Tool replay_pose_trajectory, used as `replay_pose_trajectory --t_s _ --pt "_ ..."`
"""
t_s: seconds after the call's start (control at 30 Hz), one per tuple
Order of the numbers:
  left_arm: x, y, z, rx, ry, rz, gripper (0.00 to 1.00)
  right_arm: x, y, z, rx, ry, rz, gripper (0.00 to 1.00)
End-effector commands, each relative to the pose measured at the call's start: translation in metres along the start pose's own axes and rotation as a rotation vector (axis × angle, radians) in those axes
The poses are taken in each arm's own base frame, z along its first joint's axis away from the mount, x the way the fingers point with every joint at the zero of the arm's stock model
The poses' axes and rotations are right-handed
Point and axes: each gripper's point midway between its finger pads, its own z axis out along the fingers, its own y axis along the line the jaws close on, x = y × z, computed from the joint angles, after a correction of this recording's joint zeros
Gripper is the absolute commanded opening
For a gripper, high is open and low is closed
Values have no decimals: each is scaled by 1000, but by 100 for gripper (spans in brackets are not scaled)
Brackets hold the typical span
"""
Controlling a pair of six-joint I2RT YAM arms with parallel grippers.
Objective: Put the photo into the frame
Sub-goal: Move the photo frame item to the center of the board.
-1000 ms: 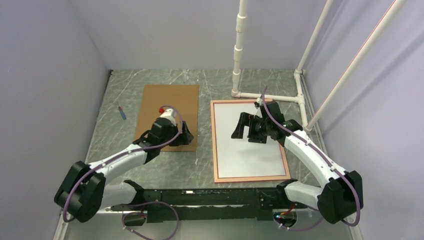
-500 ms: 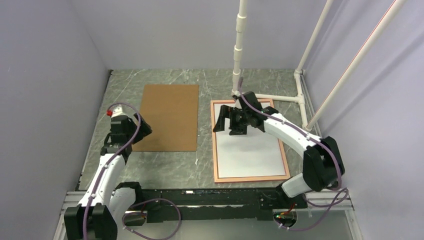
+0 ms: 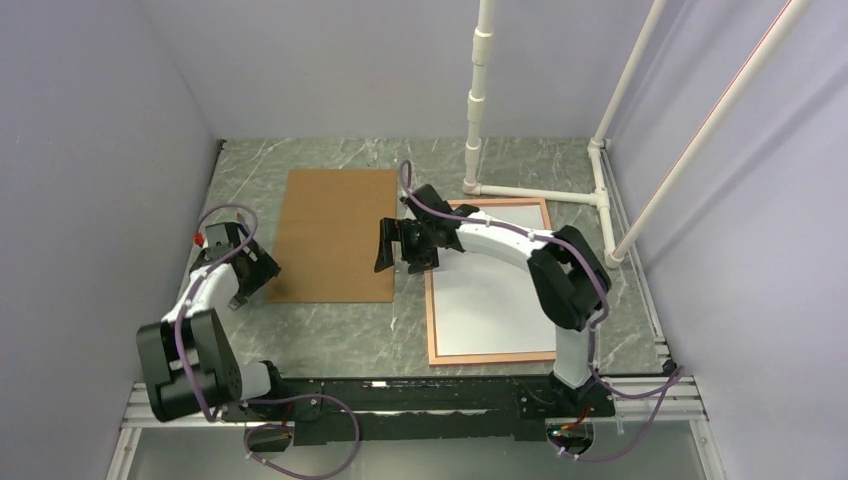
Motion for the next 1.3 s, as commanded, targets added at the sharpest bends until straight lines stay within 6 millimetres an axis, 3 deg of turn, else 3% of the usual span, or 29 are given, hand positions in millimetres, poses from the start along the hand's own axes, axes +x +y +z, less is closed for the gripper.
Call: replay_pose_trajectory --t_s 0.0,0.2,0.37,0.67,0.9,1.17,1.27 --pt "4 -15 11 101 108 -25 91 -16 -1 18 7 -26 35 99" --pt "16 -28 27 173 213 -36 89 -11 -17 44 62 10 54 100" --pt "27 -43 29 262 269 -42 87 -4 -19 60 52 37 70 99" --pt "58 -70 19 368 365 28 85 -1 12 71 -124 81 108 99" --pt "79 -74 4 413 388 44 84 -12 34 55 -182 56 96 99" --pt "93 -76 -15 438 369 79 83 -23 64 14 -234 24 33 99" --pt "104 -79 -23 470 373 106 83 -18 70 -2 -265 10 36 99"
